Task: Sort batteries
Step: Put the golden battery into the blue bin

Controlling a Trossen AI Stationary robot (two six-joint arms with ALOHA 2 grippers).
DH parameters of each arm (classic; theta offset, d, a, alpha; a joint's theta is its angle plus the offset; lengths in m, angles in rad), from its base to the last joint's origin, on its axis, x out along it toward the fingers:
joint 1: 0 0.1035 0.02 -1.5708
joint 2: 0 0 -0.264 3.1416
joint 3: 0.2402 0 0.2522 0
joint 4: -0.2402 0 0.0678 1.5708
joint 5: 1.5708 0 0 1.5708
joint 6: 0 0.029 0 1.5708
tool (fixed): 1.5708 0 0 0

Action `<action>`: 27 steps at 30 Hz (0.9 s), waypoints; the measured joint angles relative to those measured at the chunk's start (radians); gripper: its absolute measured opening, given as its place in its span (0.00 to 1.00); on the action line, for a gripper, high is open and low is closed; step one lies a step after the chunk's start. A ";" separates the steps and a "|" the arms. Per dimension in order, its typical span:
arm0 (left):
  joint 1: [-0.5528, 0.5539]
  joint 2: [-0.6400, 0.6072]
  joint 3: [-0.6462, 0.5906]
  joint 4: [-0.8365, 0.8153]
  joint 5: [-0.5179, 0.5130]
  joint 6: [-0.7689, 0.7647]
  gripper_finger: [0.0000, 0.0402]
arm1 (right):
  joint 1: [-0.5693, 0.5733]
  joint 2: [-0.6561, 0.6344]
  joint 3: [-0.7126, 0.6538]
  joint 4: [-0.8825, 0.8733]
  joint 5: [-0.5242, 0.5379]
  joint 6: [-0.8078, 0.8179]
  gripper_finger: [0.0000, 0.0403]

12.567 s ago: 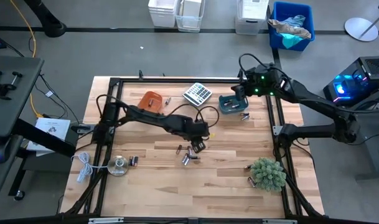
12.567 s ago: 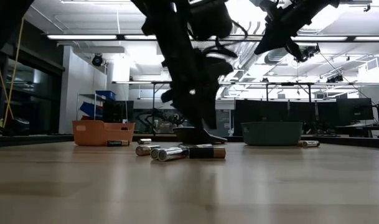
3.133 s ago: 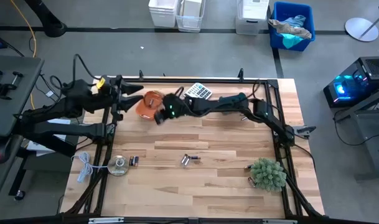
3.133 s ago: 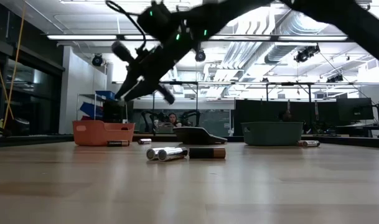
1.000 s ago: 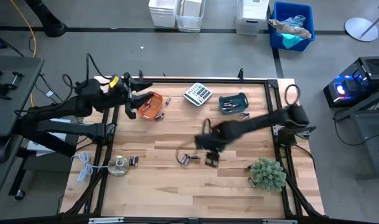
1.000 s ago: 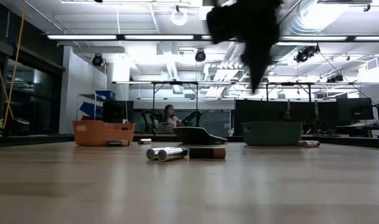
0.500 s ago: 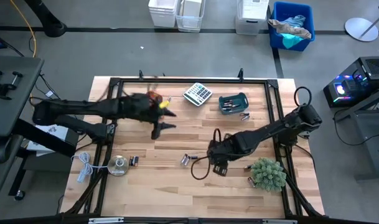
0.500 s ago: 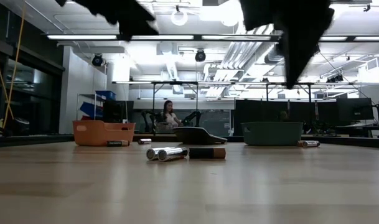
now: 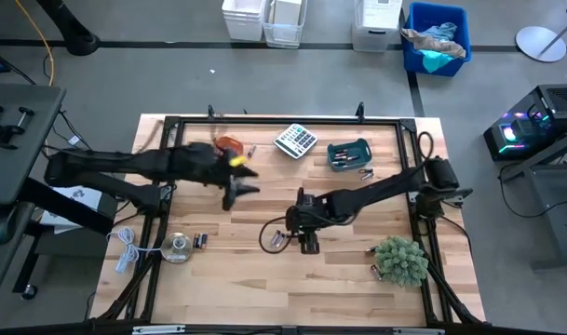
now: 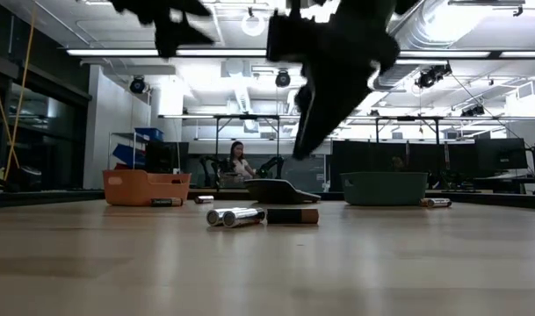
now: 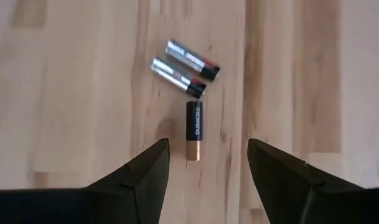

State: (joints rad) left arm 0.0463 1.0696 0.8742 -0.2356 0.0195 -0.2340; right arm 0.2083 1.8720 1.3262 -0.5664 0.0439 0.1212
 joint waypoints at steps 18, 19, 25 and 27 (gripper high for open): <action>0.001 -0.349 0.002 0.077 -0.341 0.088 0.54 | -0.082 0.035 0.055 0.002 -0.029 0.018 0.52; 0.001 -0.348 0.002 0.076 -0.346 0.088 0.54 | -0.084 0.035 0.055 0.008 -0.029 0.022 0.52; 0.001 -0.334 0.001 0.078 -0.347 0.066 0.54 | -0.073 0.035 0.054 -0.007 -0.061 0.030 0.52; 0.001 -0.331 0.001 0.077 -0.348 0.063 0.54 | -0.049 0.035 0.046 -0.029 -0.077 0.001 0.52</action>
State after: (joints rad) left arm 0.0471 0.7387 0.8749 -0.1581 -0.3283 -0.1715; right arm 0.1598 1.9068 1.3723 -0.5957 -0.0328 0.1223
